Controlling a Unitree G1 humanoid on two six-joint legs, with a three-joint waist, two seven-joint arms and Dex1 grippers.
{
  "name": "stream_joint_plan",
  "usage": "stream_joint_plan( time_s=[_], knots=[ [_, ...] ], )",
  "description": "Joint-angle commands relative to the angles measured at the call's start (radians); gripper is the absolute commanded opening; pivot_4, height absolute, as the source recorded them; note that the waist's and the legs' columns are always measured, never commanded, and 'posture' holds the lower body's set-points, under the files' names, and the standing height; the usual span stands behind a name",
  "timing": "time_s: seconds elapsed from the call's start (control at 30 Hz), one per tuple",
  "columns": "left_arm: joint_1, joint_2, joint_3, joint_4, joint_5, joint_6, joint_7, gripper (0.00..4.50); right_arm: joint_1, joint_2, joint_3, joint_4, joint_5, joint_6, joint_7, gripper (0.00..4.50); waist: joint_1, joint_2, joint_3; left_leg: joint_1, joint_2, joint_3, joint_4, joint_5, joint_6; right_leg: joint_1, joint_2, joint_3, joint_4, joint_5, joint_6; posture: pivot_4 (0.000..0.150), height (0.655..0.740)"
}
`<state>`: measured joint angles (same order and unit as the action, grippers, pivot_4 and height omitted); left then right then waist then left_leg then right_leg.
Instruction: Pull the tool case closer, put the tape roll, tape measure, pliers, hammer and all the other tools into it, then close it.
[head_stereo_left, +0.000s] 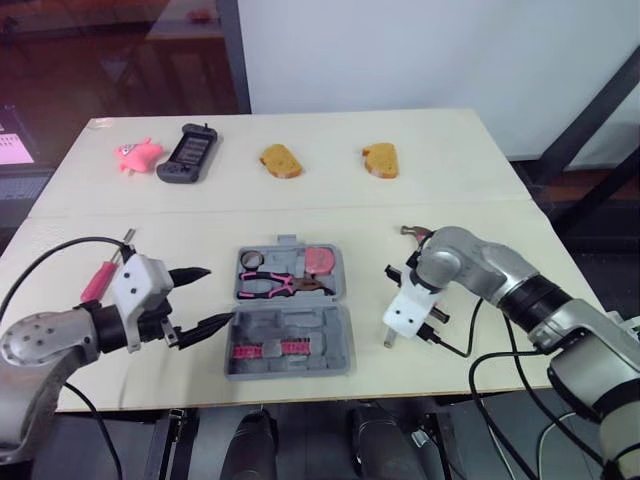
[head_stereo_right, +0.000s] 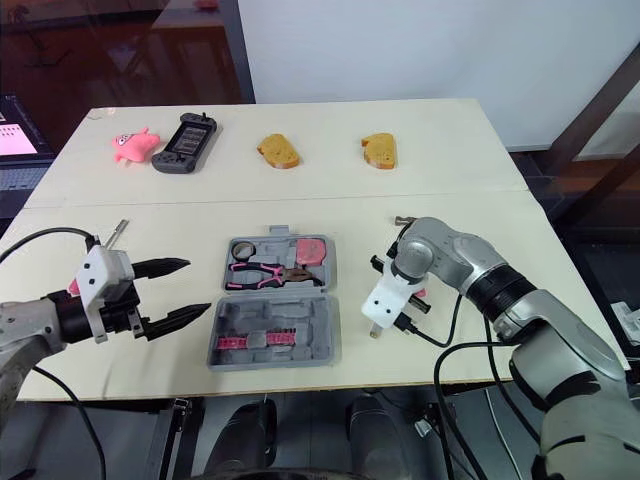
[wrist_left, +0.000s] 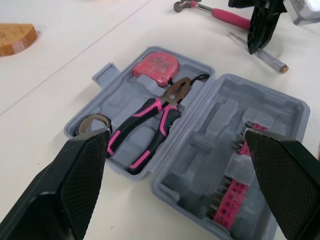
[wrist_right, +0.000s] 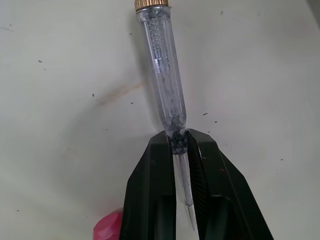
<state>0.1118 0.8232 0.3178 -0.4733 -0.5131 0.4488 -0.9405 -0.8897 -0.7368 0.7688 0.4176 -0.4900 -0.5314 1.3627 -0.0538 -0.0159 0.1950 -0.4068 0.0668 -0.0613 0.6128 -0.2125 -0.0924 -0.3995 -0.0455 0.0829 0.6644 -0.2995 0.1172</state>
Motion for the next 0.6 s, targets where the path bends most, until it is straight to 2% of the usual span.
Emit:
stream_joint_plan(
  time_s=[0.03, 0.2, 0.3, 0.4, 0.47, 0.6],
  knots=[
    [-0.021, 0.005, -0.013, 0.005, -0.002, -0.013, -0.005, 4.50, -0.047, 0.011, -0.069, -0.075, 0.041, 0.016, 0.022, 0.08, 0.000, 0.000, 0.000, 0.000, 0.000, 0.000, 0.000, 0.000, 0.000, 0.000, 0.000, 0.000, 0.000, 0.000, 0.000, 0.150, 0.7400],
    [-0.066, 0.010, -0.044, 0.044, 0.008, -0.024, -0.021, 4.50, -0.063, -0.026, -0.156, -0.235, 0.162, 0.125, 0.132, 0.08, 0.006, 0.002, 0.001, -0.001, 0.000, 0.000, 0.000, 0.000, 0.000, -0.001, 0.000, 0.000, 0.001, 0.000, 0.000, 0.150, 0.7400],
    [-0.092, 0.011, -0.060, 0.065, 0.013, -0.030, -0.031, 4.50, -0.018, -0.068, -0.233, -0.373, 0.258, 0.369, 0.222, 0.08, 0.015, 0.002, 0.001, -0.001, 0.000, 0.000, 0.000, 0.000, 0.000, 0.000, 0.000, -0.001, 0.000, 0.000, 0.000, 0.150, 0.7400],
    [-0.114, 0.011, -0.085, 0.083, 0.021, -0.034, -0.041, 4.50, 0.023, -0.139, -0.288, -0.512, 0.311, 0.879, 0.250, 0.08, 0.019, 0.002, 0.001, -0.001, 0.000, -0.001, 0.001, 0.000, 0.000, 0.000, 0.000, -0.001, 0.000, 0.000, 0.000, 0.150, 0.7400],
    [-0.136, 0.010, -0.095, 0.091, 0.014, -0.030, -0.052, 4.50, 0.034, -0.135, -0.336, -0.560, 0.292, 1.240, 0.217, 0.08, 0.021, 0.002, 0.001, -0.002, -0.001, -0.001, 0.001, 0.000, 0.000, 0.000, -0.001, -0.001, 0.000, 0.000, 0.000, 0.150, 0.7400],
    [-0.179, 0.008, -0.099, 0.113, 0.003, -0.035, -0.075, 4.50, 0.077, -0.119, -0.383, -0.675, 0.323, 1.683, 0.120, 0.08, 0.014, 0.002, 0.001, -0.002, 0.000, -0.001, 0.001, 0.000, 0.000, -0.001, 0.000, -0.001, 0.001, 0.000, -0.001, 0.150, 0.7400]
  ],
)
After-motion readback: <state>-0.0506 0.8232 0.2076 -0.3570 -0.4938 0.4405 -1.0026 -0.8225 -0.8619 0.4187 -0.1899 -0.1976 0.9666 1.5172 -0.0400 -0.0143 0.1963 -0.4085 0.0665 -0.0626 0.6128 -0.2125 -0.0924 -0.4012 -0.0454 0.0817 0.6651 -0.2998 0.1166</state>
